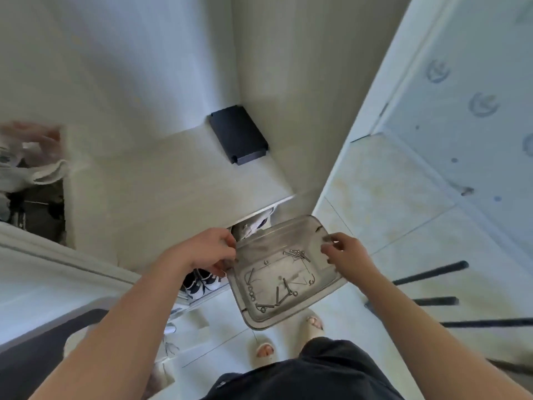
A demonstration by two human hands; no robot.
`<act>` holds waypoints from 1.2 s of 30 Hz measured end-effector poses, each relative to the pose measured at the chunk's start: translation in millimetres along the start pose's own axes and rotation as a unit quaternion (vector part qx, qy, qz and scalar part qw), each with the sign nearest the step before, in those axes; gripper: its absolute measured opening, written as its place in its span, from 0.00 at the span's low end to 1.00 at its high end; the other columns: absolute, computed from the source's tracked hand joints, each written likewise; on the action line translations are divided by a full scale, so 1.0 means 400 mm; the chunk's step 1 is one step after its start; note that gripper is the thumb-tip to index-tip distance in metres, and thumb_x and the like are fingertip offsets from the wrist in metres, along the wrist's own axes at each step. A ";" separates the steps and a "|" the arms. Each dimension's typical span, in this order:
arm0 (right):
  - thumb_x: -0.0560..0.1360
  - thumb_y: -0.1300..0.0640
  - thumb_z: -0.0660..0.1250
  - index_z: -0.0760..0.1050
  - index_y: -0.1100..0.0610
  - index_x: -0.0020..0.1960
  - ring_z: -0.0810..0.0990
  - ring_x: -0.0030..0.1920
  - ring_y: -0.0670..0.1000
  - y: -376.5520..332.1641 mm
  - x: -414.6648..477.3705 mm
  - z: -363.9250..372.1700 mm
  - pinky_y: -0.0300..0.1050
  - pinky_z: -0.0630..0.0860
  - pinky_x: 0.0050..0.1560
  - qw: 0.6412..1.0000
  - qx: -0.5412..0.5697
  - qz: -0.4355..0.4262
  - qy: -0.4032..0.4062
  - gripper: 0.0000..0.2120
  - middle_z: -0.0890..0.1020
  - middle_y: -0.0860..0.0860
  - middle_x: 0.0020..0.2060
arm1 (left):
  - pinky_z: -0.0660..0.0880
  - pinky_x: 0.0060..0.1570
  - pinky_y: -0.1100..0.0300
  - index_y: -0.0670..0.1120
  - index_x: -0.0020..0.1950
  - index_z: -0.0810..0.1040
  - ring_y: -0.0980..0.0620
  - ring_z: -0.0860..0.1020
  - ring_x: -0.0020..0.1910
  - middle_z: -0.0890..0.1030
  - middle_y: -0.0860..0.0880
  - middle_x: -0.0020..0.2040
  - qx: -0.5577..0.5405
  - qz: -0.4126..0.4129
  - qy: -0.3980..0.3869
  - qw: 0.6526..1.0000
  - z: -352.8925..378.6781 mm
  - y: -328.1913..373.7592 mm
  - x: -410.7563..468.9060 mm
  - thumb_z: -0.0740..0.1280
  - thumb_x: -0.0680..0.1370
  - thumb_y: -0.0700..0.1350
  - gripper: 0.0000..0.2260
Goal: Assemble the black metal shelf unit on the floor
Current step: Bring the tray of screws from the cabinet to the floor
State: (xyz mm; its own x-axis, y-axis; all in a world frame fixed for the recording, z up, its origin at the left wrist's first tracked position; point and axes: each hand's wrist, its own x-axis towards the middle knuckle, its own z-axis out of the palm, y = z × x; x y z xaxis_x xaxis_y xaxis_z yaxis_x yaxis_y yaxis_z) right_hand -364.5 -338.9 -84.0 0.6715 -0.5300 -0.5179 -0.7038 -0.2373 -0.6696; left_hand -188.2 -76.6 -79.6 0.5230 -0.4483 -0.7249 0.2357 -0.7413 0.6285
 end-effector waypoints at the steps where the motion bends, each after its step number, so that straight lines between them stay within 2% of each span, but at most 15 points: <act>1: 0.79 0.55 0.67 0.79 0.54 0.57 0.84 0.44 0.55 0.038 -0.022 -0.021 0.52 0.81 0.45 1.000 0.009 0.011 0.010 0.08 0.84 0.53 0.45 | 0.83 0.40 0.49 0.44 0.52 0.78 0.45 0.84 0.37 0.84 0.42 0.40 0.012 0.006 -0.011 1.000 0.029 0.016 0.010 0.68 0.74 0.35 0.09; 4: 0.79 0.57 0.68 0.80 0.54 0.52 0.85 0.41 0.52 0.156 -0.094 -0.089 0.44 0.78 0.37 0.996 0.055 0.049 0.045 0.03 0.85 0.53 0.42 | 0.83 0.39 0.53 0.47 0.53 0.79 0.51 0.84 0.34 0.83 0.45 0.40 0.030 0.028 -0.032 0.999 0.137 0.071 0.042 0.70 0.74 0.38 0.09; 6: 0.78 0.57 0.69 0.79 0.53 0.50 0.85 0.41 0.53 0.238 -0.143 -0.135 0.45 0.80 0.40 0.991 0.080 0.078 0.076 0.02 0.85 0.52 0.42 | 0.83 0.42 0.52 0.48 0.54 0.79 0.52 0.84 0.36 0.84 0.46 0.43 0.024 0.043 -0.030 0.998 0.236 0.109 0.060 0.72 0.75 0.40 0.09; 9: 0.77 0.57 0.70 0.79 0.52 0.49 0.84 0.43 0.54 0.367 -0.216 -0.196 0.51 0.81 0.46 0.976 0.120 0.129 0.129 0.01 0.84 0.51 0.42 | 0.82 0.53 0.47 0.49 0.58 0.77 0.49 0.85 0.45 0.84 0.47 0.49 0.006 0.070 -0.022 0.997 0.414 0.150 0.070 0.73 0.76 0.44 0.12; 12: 0.77 0.56 0.71 0.80 0.52 0.48 0.83 0.44 0.53 0.511 -0.299 -0.252 0.51 0.80 0.47 0.955 0.164 0.176 0.173 0.01 0.84 0.50 0.42 | 0.81 0.52 0.48 0.51 0.60 0.74 0.50 0.84 0.49 0.83 0.49 0.52 0.009 0.063 -0.048 0.997 0.607 0.172 0.057 0.72 0.76 0.49 0.15; 15: 0.77 0.56 0.71 0.79 0.53 0.48 0.82 0.42 0.52 0.672 -0.386 -0.310 0.45 0.76 0.39 0.929 0.211 0.220 0.210 0.02 0.84 0.49 0.42 | 0.80 0.50 0.49 0.52 0.58 0.75 0.50 0.85 0.46 0.86 0.51 0.48 0.054 0.037 -0.093 0.994 0.802 0.177 0.041 0.71 0.75 0.53 0.14; 17: 0.77 0.54 0.71 0.78 0.52 0.48 0.81 0.41 0.50 0.785 -0.443 -0.348 0.41 0.72 0.35 0.915 0.231 0.240 0.227 0.02 0.84 0.49 0.43 | 0.80 0.47 0.51 0.51 0.57 0.77 0.51 0.86 0.42 0.87 0.52 0.43 0.083 0.029 -0.120 0.989 0.931 0.175 0.032 0.71 0.76 0.52 0.12; 21: 0.78 0.54 0.71 0.77 0.51 0.49 0.81 0.42 0.48 1.013 -0.537 -0.422 0.40 0.73 0.36 0.906 0.238 0.269 0.223 0.03 0.83 0.49 0.45 | 0.77 0.41 0.55 0.46 0.55 0.80 0.50 0.85 0.38 0.86 0.50 0.42 0.156 0.035 -0.132 0.978 1.183 0.162 0.022 0.68 0.78 0.42 0.06; 23: 0.78 0.55 0.71 0.77 0.51 0.53 0.82 0.46 0.50 1.122 -0.574 -0.448 0.45 0.80 0.44 0.902 0.251 0.289 0.200 0.06 0.83 0.49 0.47 | 0.76 0.42 0.54 0.46 0.55 0.79 0.48 0.85 0.39 0.85 0.48 0.44 0.177 0.026 -0.131 0.975 1.303 0.153 0.019 0.67 0.78 0.39 0.07; 25: 0.78 0.56 0.70 0.78 0.54 0.55 0.83 0.48 0.54 1.210 -0.598 -0.464 0.53 0.83 0.53 0.895 0.254 0.319 0.180 0.06 0.84 0.51 0.47 | 0.76 0.40 0.56 0.48 0.52 0.79 0.46 0.85 0.43 0.84 0.48 0.46 0.197 0.015 -0.135 0.971 1.398 0.146 0.012 0.67 0.78 0.40 0.06; 27: 0.78 0.57 0.68 0.79 0.57 0.53 0.83 0.46 0.55 1.300 -0.611 -0.479 0.52 0.83 0.51 0.887 0.260 0.345 0.164 0.06 0.84 0.53 0.45 | 0.76 0.38 0.58 0.50 0.49 0.79 0.45 0.85 0.46 0.85 0.48 0.48 0.207 0.001 -0.136 0.969 1.497 0.133 0.014 0.67 0.78 0.42 0.04; 28: 0.77 0.58 0.67 0.79 0.58 0.52 0.83 0.44 0.56 1.341 -0.612 -0.481 0.50 0.82 0.47 0.883 0.261 0.357 0.161 0.05 0.84 0.54 0.43 | 0.75 0.38 0.58 0.50 0.48 0.79 0.44 0.85 0.46 0.85 0.47 0.48 0.205 -0.009 -0.138 0.969 1.540 0.123 0.017 0.67 0.78 0.42 0.03; 31: 0.77 0.57 0.64 0.77 0.57 0.49 0.75 0.33 0.52 1.453 -0.594 -0.473 0.42 0.70 0.34 0.872 0.263 0.381 0.157 0.05 0.79 0.53 0.35 | 0.72 0.40 0.54 0.47 0.45 0.79 0.39 0.82 0.41 0.82 0.43 0.43 0.200 -0.038 -0.141 0.969 1.657 0.083 0.049 0.67 0.78 0.40 0.04; 33: 0.77 0.56 0.64 0.75 0.55 0.51 0.75 0.35 0.50 1.525 -0.562 -0.450 0.42 0.67 0.34 0.867 0.266 0.393 0.155 0.04 0.79 0.51 0.37 | 0.73 0.39 0.55 0.47 0.43 0.78 0.44 0.77 0.38 0.80 0.44 0.40 0.209 -0.054 -0.139 0.967 1.721 0.044 0.088 0.67 0.79 0.40 0.05; 36: 0.77 0.57 0.64 0.76 0.56 0.55 0.78 0.45 0.54 1.641 -0.482 -0.393 0.44 0.71 0.41 0.857 0.277 0.402 0.166 0.07 0.80 0.51 0.42 | 0.75 0.43 0.58 0.48 0.45 0.80 0.48 0.80 0.39 0.83 0.47 0.43 0.225 -0.065 -0.137 0.962 1.805 -0.027 0.187 0.68 0.78 0.41 0.04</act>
State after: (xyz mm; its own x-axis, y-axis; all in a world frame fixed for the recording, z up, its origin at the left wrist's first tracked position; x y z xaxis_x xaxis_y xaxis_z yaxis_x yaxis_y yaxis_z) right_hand -992.3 -520.5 -340.0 -0.1460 -0.5659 -0.8114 -0.6281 0.6867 -0.3659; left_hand -743.2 -462.8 -344.2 0.2628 -0.4066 -0.8750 -0.1273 -0.9136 0.3863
